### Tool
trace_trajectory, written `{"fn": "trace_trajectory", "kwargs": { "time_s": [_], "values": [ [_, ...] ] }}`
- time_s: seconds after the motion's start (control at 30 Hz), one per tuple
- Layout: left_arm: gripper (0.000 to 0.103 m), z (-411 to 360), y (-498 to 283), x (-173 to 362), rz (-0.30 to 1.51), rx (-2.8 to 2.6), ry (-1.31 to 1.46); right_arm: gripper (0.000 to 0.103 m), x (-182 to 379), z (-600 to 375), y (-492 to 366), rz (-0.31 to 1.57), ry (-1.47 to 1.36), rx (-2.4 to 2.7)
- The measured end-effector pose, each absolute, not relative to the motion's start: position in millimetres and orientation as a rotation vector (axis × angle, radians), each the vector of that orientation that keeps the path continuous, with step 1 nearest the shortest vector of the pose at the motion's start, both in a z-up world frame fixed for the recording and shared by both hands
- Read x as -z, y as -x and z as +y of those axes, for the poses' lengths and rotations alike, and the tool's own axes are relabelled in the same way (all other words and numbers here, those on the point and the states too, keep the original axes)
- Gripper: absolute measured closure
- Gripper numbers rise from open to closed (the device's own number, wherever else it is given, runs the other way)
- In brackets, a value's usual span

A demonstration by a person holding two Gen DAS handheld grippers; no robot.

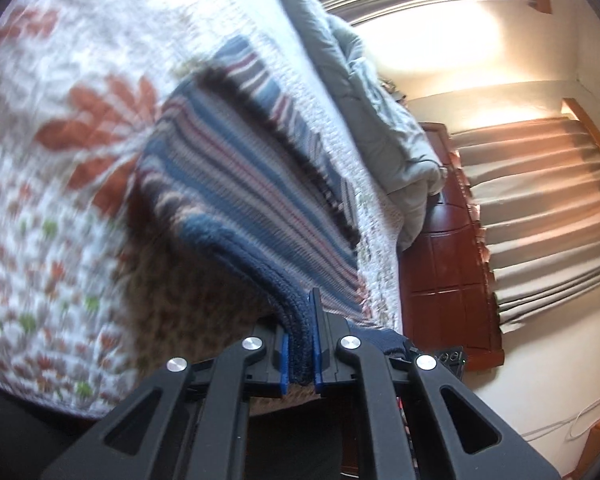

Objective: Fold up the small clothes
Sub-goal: 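Lift the hem with both grippers and fold it over toward the collar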

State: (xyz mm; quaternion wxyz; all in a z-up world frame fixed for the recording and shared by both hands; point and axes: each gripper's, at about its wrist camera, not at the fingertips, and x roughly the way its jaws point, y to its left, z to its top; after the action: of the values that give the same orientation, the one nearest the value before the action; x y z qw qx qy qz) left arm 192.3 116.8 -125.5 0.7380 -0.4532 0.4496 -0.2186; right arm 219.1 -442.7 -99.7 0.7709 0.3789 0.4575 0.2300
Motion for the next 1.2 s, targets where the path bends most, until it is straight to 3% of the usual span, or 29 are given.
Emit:
{"fn": "trace_trajectory", "kwargs": {
  "time_s": [0.53,0.97,1.2],
  "values": [
    [0.095,114.1,-315.7,59.3,0.94,0.502,0.89,0.096,41.0,-438.1,-340.2,0.955,-0.673,-0.481],
    [0.095,109.6,-426.2,84.2,1.011,0.46,0.934,0.096,63.4,-429.4,-447.5,1.021,-0.63,-0.411],
    [0.095,107.3,-483.7,114.6,1.074,0.423,0.954,0.096,105.6,-430.3,-510.0,1.101,-0.666,-0.364]
  ]
}}
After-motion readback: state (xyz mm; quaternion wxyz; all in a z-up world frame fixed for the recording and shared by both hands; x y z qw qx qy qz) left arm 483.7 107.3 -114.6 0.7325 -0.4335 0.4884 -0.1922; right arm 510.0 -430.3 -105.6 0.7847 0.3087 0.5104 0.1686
